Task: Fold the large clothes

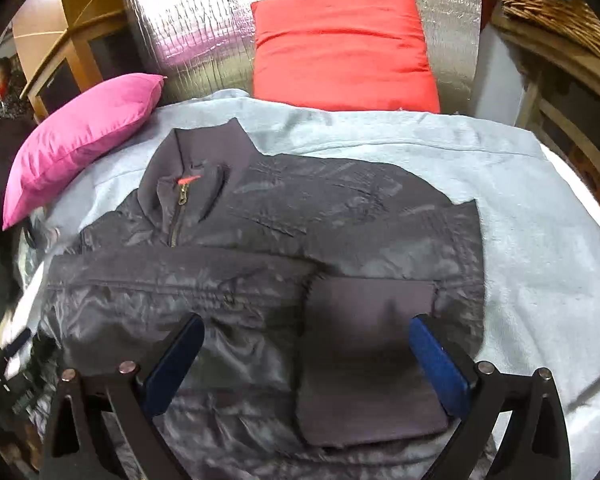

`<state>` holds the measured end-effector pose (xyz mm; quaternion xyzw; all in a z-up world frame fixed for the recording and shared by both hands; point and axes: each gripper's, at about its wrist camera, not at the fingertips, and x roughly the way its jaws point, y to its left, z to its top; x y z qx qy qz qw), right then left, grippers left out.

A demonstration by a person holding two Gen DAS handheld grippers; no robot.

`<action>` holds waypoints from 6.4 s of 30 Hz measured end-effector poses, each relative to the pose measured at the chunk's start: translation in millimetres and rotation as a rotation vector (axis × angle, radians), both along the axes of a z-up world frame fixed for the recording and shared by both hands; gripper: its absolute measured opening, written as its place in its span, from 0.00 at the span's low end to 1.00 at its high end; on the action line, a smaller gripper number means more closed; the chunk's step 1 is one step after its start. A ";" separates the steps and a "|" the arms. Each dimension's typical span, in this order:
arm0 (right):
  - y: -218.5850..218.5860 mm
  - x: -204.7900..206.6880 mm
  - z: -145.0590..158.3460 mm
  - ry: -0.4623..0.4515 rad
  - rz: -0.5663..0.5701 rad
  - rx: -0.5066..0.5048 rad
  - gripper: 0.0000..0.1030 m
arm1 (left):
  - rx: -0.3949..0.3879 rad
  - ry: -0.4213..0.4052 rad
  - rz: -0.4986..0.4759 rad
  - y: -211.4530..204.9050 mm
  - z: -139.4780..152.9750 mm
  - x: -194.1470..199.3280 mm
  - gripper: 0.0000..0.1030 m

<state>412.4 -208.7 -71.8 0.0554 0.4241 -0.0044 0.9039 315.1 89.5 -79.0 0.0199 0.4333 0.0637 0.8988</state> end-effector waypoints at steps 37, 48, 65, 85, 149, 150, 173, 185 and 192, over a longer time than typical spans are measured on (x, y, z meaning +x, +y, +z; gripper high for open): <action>39.6 40.4 -28.2 0.105 0.060 0.091 1.00 | 0.035 -0.052 -0.034 -23.3 8.4 -5.1 0.80; 27.0 8.1 -22.0 0.095 0.068 0.072 1.00 | -0.052 -0.026 -0.049 -16.1 22.0 -18.6 0.81; -65.1 -254.6 62.2 -0.127 0.013 0.113 1.00 | -0.243 -0.205 0.107 69.8 89.0 -223.3 0.81; -58.8 -392.1 73.1 -0.249 0.010 0.097 1.00 | -0.284 -0.256 0.149 63.1 91.8 -319.7 1.00; -66.5 -374.3 -49.4 0.097 0.070 0.540 0.17 | -0.448 0.128 0.061 68.7 -8.3 -316.0 0.18; -68.8 -371.2 -58.7 0.116 0.062 0.556 0.17 | -0.431 0.157 0.075 67.9 -18.2 -312.8 0.20; -73.8 -388.0 -55.9 0.095 0.063 0.632 0.16 | -0.509 0.080 0.061 76.1 2.5 -328.9 0.15; -95.6 -399.1 -67.9 0.125 0.062 0.627 0.11 | -0.335 0.089 0.056 48.6 -1.1 -303.4 0.15; -85.9 -397.7 -52.6 0.112 0.086 0.574 0.10 | -0.256 0.039 0.050 35.5 7.6 -308.9 0.15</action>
